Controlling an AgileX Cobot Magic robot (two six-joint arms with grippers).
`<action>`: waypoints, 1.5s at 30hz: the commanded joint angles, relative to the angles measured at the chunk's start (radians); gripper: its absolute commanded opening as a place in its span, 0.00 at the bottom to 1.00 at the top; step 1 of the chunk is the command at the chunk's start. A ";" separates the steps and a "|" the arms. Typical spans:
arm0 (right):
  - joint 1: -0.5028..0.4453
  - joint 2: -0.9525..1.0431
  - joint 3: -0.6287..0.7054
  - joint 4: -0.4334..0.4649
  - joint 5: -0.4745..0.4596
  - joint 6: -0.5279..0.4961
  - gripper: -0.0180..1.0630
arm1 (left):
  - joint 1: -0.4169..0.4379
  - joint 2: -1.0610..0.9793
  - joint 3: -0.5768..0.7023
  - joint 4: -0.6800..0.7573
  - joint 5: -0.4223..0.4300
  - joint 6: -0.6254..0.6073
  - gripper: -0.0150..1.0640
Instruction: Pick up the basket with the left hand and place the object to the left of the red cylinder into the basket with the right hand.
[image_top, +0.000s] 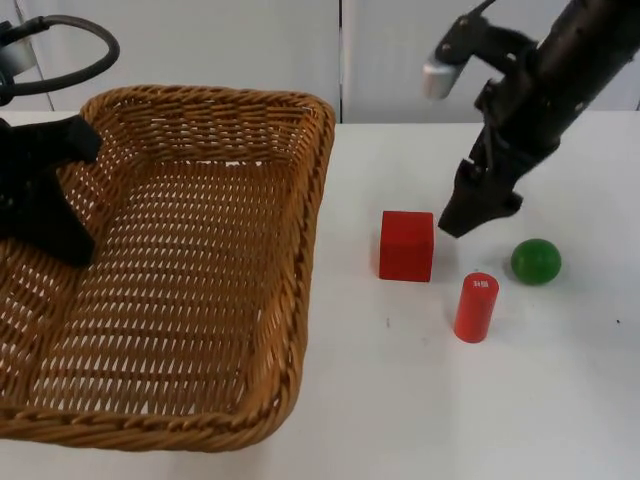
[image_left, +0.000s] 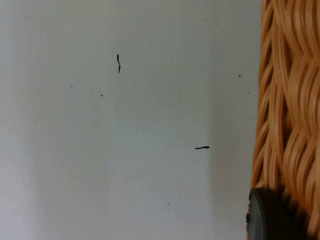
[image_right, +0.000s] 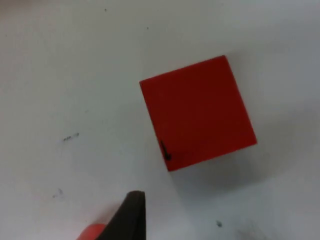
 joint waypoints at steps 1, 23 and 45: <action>0.012 0.027 -0.026 0.007 -0.006 -0.030 0.96 | 0.001 -0.017 0.000 -0.030 -0.006 0.000 0.01; 0.091 0.277 -0.265 0.031 0.032 -0.096 0.93 | 0.001 -0.017 0.000 -0.033 0.004 0.000 0.01; 0.091 0.274 -0.265 -0.007 0.091 -0.071 0.11 | 0.001 -0.017 0.000 -0.033 0.000 0.000 0.01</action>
